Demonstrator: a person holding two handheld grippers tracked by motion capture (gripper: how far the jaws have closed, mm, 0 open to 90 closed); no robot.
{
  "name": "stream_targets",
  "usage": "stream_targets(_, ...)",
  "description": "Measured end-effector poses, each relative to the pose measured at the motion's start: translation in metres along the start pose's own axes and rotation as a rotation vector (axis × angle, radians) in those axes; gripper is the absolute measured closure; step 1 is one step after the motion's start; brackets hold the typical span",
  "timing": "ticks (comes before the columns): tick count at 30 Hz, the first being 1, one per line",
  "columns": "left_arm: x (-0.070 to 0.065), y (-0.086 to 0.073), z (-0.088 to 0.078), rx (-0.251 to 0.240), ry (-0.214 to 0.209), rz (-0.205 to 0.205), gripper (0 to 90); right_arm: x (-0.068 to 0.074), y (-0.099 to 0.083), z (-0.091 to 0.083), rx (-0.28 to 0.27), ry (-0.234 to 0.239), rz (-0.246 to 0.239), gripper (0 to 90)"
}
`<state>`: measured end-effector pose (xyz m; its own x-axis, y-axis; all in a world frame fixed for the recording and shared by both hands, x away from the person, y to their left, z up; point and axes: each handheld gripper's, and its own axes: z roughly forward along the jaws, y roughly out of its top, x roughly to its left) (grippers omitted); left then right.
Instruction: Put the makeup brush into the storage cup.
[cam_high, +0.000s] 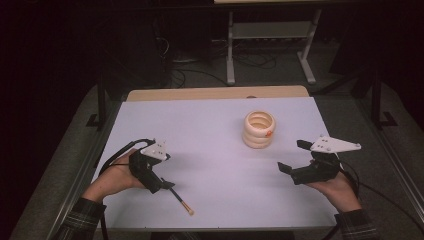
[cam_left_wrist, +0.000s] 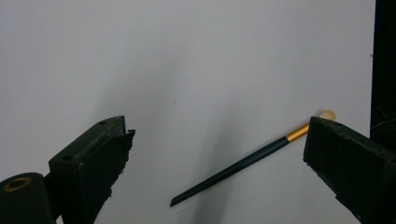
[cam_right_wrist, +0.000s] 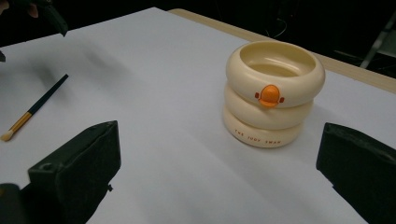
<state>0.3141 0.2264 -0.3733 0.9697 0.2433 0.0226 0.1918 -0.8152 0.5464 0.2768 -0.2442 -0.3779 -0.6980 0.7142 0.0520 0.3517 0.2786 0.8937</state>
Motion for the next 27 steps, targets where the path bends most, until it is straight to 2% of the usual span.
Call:
stream_targets(6, -0.001, 0.000, 0.004, 0.018, -0.012, 0.019, 13.1, 0.000, 0.000, 0.000, 0.000, 0.000, 0.001, 0.0)
stream_targets(27, -0.008, -0.001, 0.013, 0.095, -0.066, 0.096, 25.6, 0.000, 0.000, 0.000, 0.000, -0.001, 0.004, 0.0)
